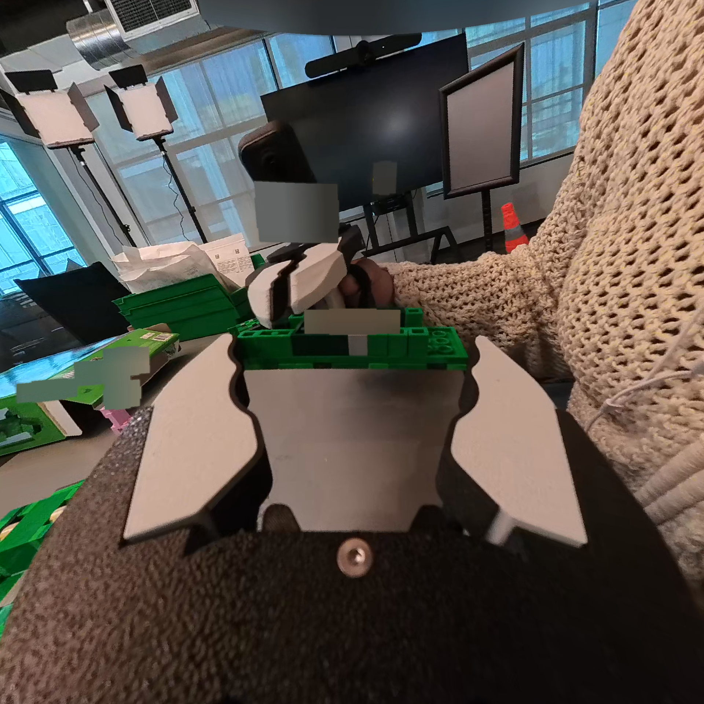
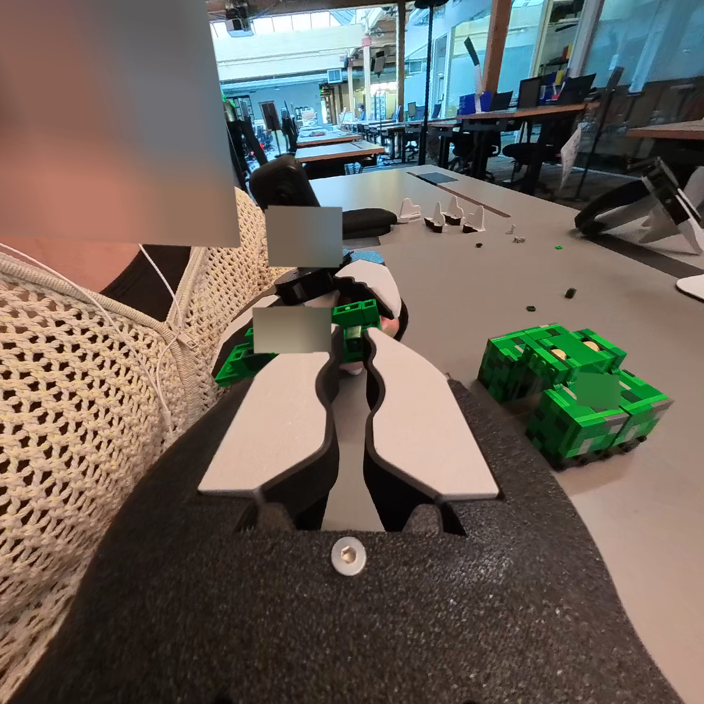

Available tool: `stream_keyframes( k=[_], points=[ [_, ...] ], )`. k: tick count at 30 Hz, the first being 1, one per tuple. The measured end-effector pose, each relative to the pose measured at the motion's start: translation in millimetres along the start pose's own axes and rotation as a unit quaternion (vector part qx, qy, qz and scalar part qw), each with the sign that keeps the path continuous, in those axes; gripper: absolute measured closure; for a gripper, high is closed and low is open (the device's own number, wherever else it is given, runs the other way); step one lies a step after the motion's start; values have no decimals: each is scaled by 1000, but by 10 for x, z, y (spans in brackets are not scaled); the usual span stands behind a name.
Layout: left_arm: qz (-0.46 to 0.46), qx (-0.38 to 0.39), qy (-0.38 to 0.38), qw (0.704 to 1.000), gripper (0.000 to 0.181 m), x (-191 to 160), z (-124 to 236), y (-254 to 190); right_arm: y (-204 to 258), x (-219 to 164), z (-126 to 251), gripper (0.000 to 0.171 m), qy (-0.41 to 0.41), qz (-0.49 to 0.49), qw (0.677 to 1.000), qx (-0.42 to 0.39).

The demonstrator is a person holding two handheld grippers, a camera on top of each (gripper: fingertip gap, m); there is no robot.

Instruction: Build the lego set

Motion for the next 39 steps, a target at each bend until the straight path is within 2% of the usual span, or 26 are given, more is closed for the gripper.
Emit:
stream_keyframes(
  k=[1, 5, 10, 13, 17, 23, 29, 34, 39],
  points=[
    [0, -1, 0, 1000, 72, 0, 0, -1, 1, -3, -1, 162, 3, -1, 1000, 2],
    [-1, 1, 0, 1000, 72, 0, 1, -1, -8, 0, 16, 162, 5, -2, 1000, 2],
    [-5, 7, 8, 1000, 72, -21, -3, 20, -245, 88, 270, 154, 10, -12, 997, -76],
    [-29, 17, 35, 999, 72, -78, -20, 27, -180, 72, 228, 152, 66, -58, 994, -62],
    [-66, 11, 53, 996, 72, -116, -38, -25, -125, 11, 113, 150, 127, -26, 989, -75],
    [-62, 13, 59, 996, 72, -131, -39, -10, -44, 58, 86, 155, 129, -20, 991, -34],
    [-64, -18, 54, 996, 72, -124, -44, -83, 148, 69, 59, 151, 186, 47, 981, 2],
    [-3, -73, 3, 997, 72, -13, -1, -144, 252, 10, 23, 135, 253, 84, 963, 50],
    [97, -146, -48, 983, 72, 93, 82, -160, 307, -7, -1, 137, 268, 86, 953, 115]
  ],
)
Point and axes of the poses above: each gripper's, where its closed fingertips meet, z back along the fingers, x out of its top, y = z × x across the jaws, the point moved 3 cm from there along z, back along the fingers, and after that the axes turned 8 degrees about -z, right-handed, at the moved point
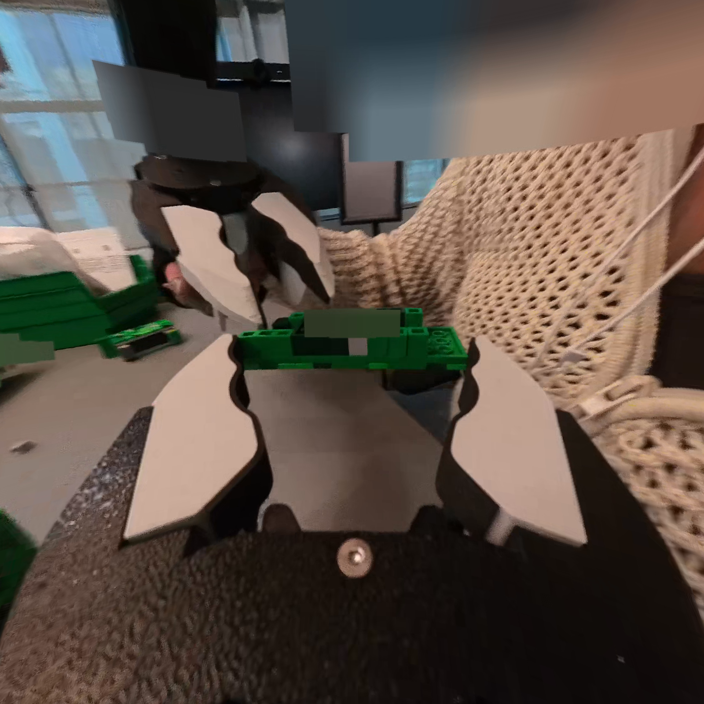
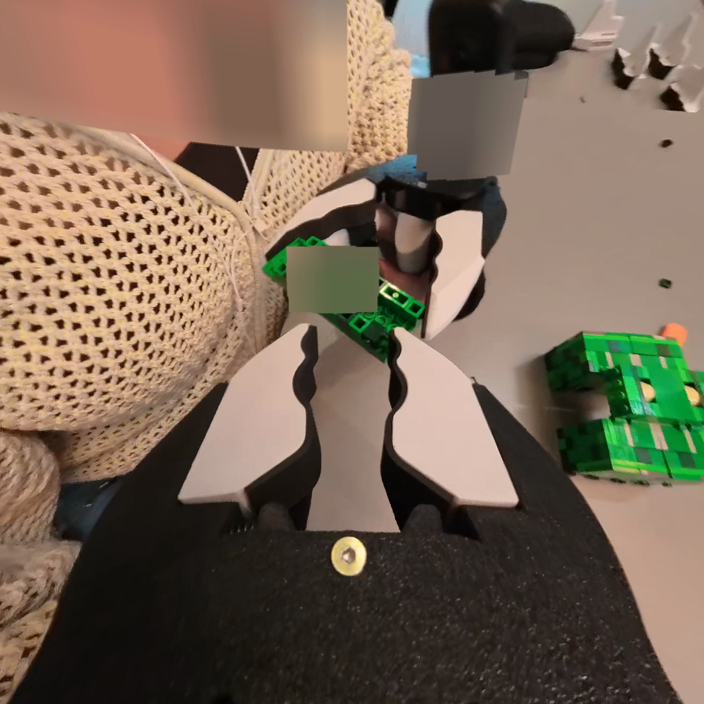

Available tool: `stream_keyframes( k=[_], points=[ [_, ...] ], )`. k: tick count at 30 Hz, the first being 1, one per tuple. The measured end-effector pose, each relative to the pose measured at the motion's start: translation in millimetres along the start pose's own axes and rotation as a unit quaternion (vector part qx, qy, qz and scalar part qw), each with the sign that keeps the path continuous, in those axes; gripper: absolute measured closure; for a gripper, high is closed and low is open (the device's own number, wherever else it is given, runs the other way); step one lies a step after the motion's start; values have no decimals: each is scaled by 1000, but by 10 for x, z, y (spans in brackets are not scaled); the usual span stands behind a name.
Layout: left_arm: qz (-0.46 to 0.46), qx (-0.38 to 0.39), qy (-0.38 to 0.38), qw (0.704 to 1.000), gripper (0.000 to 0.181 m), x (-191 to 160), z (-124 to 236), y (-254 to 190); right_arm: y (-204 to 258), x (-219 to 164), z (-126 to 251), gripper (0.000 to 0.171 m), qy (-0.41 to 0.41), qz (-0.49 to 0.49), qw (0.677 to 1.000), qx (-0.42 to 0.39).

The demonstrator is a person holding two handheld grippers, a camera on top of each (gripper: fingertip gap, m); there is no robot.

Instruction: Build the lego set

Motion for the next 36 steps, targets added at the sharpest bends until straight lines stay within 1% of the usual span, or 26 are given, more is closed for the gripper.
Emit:
stream_keyframes(
  k=[3, 5, 8, 11, 15, 18, 22, 25, 27, 28, 29, 31, 33, 34, 35, 36],
  points=[
    [79, -66, -25, 994, 72, 42, 59, -33, -4, 44, -21, 139, -27, 8, 999, 38],
    [131, -104, -41, 985, 72, 68, 114, -36, 6, 74, -62, 140, -41, 14, 997, 65],
    [175, -137, -56, 973, 72, 88, 182, -26, -20, 75, -162, 143, -33, 43, 996, 69],
    [180, -148, -57, 971, 72, 94, 208, -35, -40, 83, -221, 146, -34, 67, 994, 74],
    [187, -154, -61, 968, 72, 98, 222, -30, -41, 88, -255, 150, -39, 71, 992, 93],
    [189, -157, -62, 967, 72, 100, 226, -32, -36, 67, -286, 156, -36, 72, 992, 99],
    [190, -154, -64, 968, 72, 102, 232, -25, -47, 62, -264, 158, -46, 75, 992, 88],
    [190, -144, -68, 969, 72, 102, 237, 1, -51, 64, -206, 159, -59, 79, 993, 68],
    [181, -130, -65, 973, 72, 94, 241, 31, -69, 40, -156, 159, -63, 84, 994, 41],
    [170, -115, -55, 977, 72, 75, 244, 65, -102, 2, -124, 159, -58, 82, 995, 18],
    [153, -90, -42, 983, 72, 46, 253, 120, -195, -77, -89, 159, -43, 71, 996, -24],
    [111, -40, -10, 993, 72, -16, 295, 237, -460, -391, -7, 159, 25, 28, 992, -123],
    [74, 6, 21, 997, 72, -76, 335, 344, -743, -814, 50, 159, 106, -34, 971, -210],
    [65, 24, 23, 997, 72, -82, 352, 385, -823, -1015, 42, 159, 144, -61, 962, -226],
    [58, 46, 25, 997, 72, -89, 371, 436, -865, -1159, 10, 159, 164, -80, 956, -228],
    [50, 60, 26, 997, 72, -91, 389, 471, -883, -1130, -12, 159, 127, -91, 962, -225]
  ],
)
Point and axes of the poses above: each gripper's, where its closed fingertips meet, z back along the fingers, x out of its top, y = z × x across the jaws, the point moved 3 cm from there along z, back along the fingers, and after that the axes turned 8 degrees about -z, right-handed, at the moved point
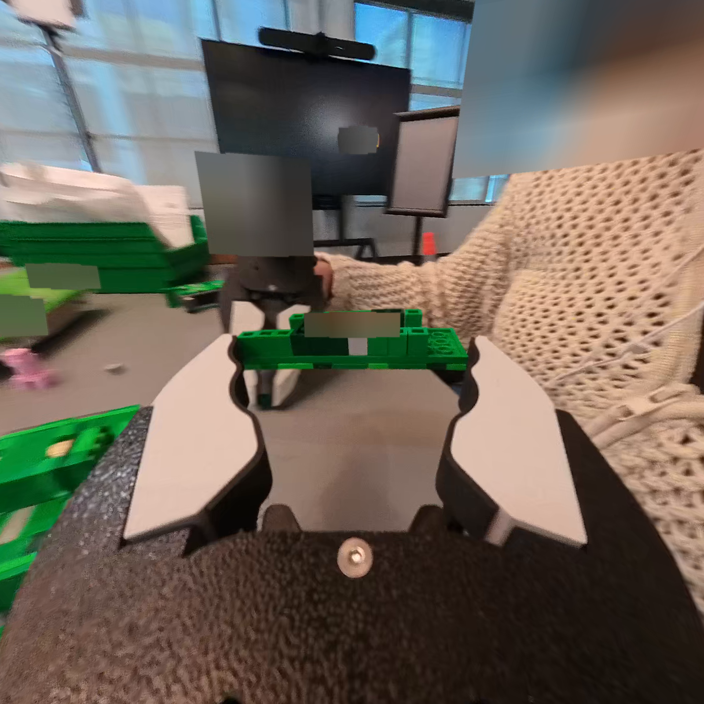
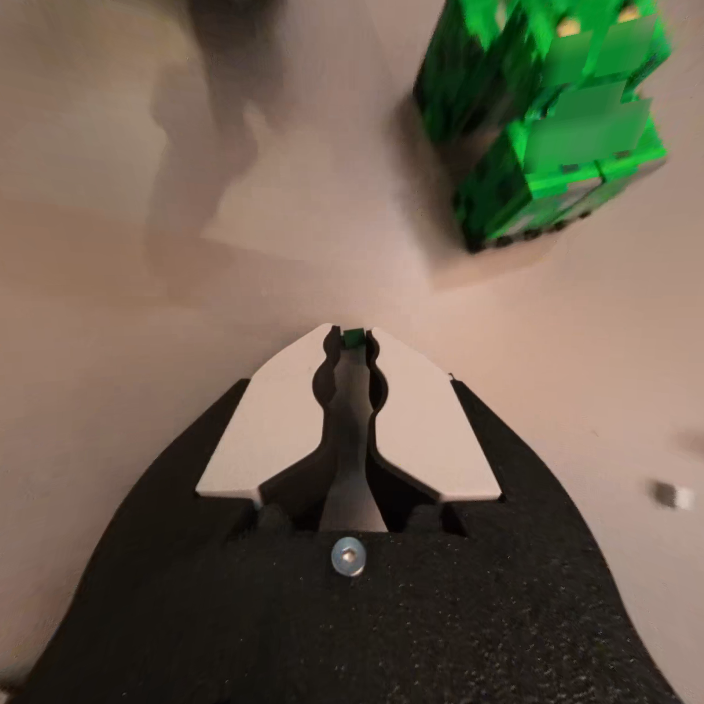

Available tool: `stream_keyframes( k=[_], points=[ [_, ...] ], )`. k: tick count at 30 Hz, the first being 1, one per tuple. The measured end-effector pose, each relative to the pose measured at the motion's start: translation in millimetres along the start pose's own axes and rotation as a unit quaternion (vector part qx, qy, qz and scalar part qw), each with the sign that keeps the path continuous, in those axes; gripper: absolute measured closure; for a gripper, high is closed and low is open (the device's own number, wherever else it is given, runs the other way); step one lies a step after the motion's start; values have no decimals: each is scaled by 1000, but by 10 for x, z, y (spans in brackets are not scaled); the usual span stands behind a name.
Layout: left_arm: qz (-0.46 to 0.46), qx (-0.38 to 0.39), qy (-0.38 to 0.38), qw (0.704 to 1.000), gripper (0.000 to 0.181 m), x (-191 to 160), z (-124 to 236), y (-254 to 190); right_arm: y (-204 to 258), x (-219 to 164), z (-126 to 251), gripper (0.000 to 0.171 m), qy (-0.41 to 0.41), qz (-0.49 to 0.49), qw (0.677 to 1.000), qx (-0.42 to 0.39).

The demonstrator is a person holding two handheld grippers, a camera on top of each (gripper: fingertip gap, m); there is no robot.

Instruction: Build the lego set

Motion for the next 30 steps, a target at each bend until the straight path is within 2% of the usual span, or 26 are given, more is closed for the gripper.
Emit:
stream_keyframes(
  k=[1, 3, 4, 6, 8, 11, 14, 17, 20, 26, 30],
  points=[
    [-8, 6, 2, 1000, 72, 1, 13, 19, 21, 20, 13, 159, -19, -14, 999, 23],
    [-24, 21, 9, 999, 72, 10, 28, 57, -71, 6, 32, 143, -16, -33, 999, -1],
    [-22, 23, 7, 999, 72, 20, 30, 66, -101, 48, 58, 135, -23, -20, 999, -21],
    [-4, 20, 0, 1000, 72, 33, 29, 69, -76, 308, 167, 120, -98, 66, 989, -85],
    [13, 5, -8, 1000, 72, 39, 25, 43, 95, 617, 279, 129, -178, 170, 959, -139],
    [36, -23, -17, 999, 72, 47, 8, -19, 339, 931, 319, 141, -237, 294, 901, -216],
    [43, -35, -15, 998, 72, 23, -10, -58, 438, 1007, 235, 144, -228, 350, 877, -240],
    [44, -40, -17, 998, 72, 29, -3, -64, 478, 988, 202, 161, -234, 392, 850, -262],
    [48, -50, -20, 997, 72, 33, -4, -82, 505, 985, 217, 164, -235, 423, 823, -296],
    [33, -29, -20, 999, 66, 55, -4, -44, 512, 951, 232, 165, -241, 428, 812, -315],
    [34, -52, -15, 998, 72, 49, -14, -106, 539, 943, 208, 165, -241, 433, 813, -306]
  ],
)
Point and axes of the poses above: each gripper's, where its closed fingertips meet, z back along the fingers, x out of its top, y = z × x across the jaws, the point moved 3 cm from there along z, back along the fingers, and after that the axes turned 8 degrees about -z, right-handed, at the moved point
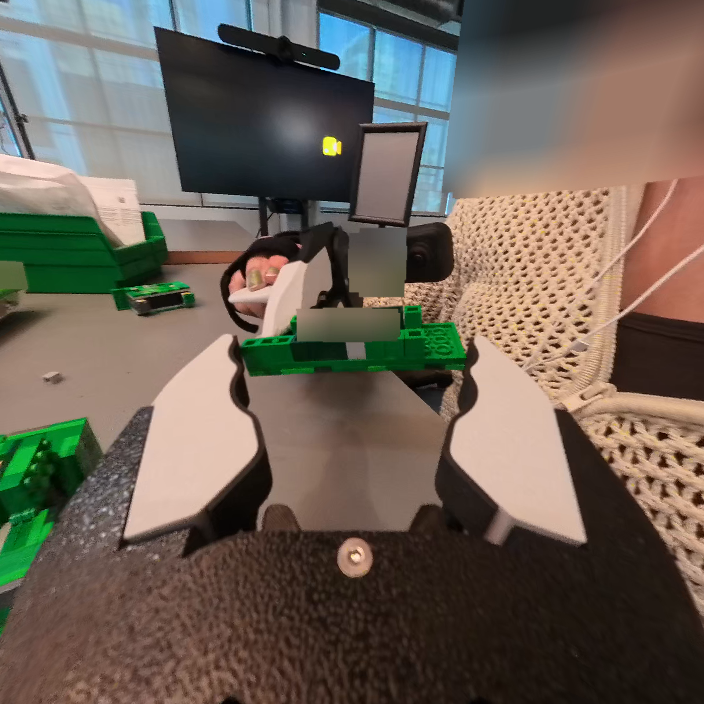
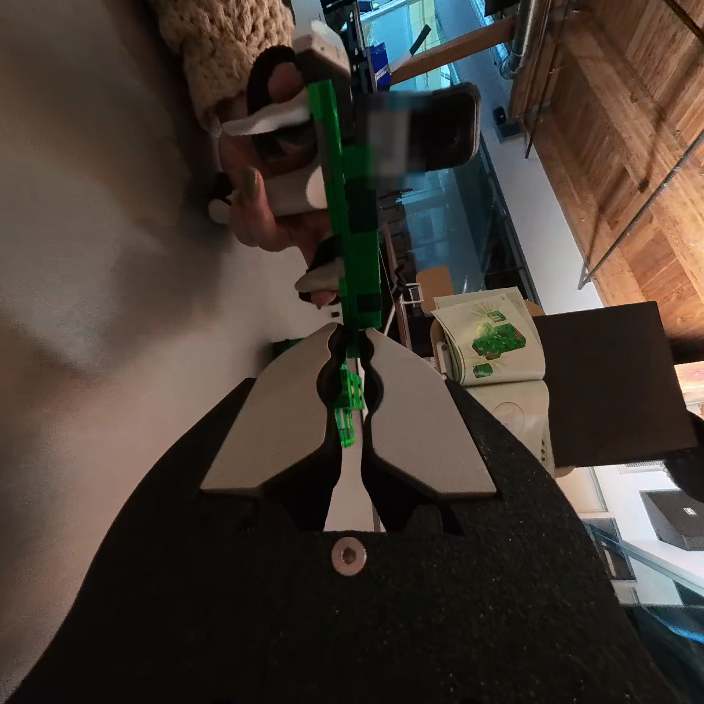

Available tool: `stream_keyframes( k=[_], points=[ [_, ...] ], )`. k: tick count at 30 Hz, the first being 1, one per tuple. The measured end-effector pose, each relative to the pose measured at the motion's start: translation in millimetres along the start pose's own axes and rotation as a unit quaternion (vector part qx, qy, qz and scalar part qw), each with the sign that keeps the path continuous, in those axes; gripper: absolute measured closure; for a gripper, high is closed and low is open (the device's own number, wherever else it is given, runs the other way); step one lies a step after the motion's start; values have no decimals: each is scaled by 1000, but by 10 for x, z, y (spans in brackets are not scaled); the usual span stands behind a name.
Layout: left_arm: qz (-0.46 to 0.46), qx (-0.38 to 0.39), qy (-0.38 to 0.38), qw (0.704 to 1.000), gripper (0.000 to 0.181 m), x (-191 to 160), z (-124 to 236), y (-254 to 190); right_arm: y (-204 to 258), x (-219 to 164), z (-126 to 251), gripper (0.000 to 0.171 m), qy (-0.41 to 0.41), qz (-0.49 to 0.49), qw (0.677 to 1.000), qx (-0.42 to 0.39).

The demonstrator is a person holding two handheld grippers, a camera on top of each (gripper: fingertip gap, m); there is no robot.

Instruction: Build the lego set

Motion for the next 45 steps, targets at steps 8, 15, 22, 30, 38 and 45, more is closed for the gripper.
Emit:
stream_keyframes(
  k=[8, 15, 22, 30, 38, 45],
  points=[
    [7, 44, -4, 999, 73, 22, -2, 103, -59, -70, -18, 165, 20, -29, 999, -19],
    [-105, 347, 147, 921, 71, -142, 121, 595, -252, -529, -51, 165, 195, 5, 973, -121],
    [-143, 431, 143, 879, 111, -139, 89, 606, -130, -560, -119, 164, 240, 76, 962, -109],
    [-123, 432, 188, 873, 143, -257, 149, 634, -124, -597, -124, 165, 260, 94, 955, -110],
    [-173, 351, 205, 897, 145, -280, 154, 567, -61, -538, 13, 159, 141, -47, 989, -15],
    [-193, 238, 187, 933, 145, -301, 120, 395, -222, -449, 369, 153, -74, -441, 877, 175]
  ],
)
Point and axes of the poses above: each gripper's, where its closed fingertips meet, z back along the fingers, x out of its top, y = z × x across the jaws, the point moved 3 cm from there along z, back along the fingers, and after that the axes turned 8 degrees about -z, right-handed, at the moved point
